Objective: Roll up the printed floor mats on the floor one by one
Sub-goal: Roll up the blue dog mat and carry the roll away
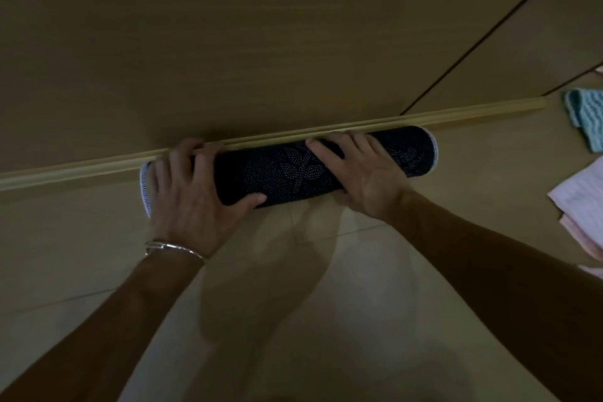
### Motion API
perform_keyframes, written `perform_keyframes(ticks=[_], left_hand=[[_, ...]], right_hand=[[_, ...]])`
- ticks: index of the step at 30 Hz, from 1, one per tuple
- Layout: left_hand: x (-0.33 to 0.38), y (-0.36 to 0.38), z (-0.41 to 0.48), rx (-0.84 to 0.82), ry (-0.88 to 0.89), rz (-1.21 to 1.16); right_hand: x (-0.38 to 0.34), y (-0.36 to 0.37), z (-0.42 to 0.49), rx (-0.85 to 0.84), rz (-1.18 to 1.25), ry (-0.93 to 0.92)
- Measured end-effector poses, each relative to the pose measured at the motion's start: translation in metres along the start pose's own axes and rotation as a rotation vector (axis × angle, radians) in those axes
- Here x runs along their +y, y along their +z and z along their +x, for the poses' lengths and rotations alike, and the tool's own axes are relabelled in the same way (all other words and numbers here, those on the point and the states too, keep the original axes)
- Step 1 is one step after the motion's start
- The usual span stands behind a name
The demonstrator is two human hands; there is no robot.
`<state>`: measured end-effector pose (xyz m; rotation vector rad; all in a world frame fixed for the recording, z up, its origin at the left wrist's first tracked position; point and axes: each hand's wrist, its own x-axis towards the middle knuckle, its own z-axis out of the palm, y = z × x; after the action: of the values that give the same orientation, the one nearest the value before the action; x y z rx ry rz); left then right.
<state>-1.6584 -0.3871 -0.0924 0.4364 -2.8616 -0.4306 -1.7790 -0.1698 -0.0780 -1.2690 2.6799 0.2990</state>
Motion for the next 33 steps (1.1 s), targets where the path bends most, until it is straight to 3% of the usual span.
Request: perform_keyframes(ticks=[8,14,26,33], left_hand=[[0.011,0.001,0.004,-0.103,0.184,0.15],[0.068,0.011,0.025,-0.314,0.277,0.227],[0.186,0.046,0.051,-0.444,0.286,0.281],[0.186,0.027,0.058,-0.584,0.289,0.333]], right_hand=[[0.032,0.003,-0.016,-0.034,-0.009,0.047],[0.08,0.015,-0.039,-0.088,-0.065,0.196],[0.157,0.024,-0.077,-0.204,-0.067,0.487],[0.148,0.011,-0.07,-0.322,-0.032,0.577]])
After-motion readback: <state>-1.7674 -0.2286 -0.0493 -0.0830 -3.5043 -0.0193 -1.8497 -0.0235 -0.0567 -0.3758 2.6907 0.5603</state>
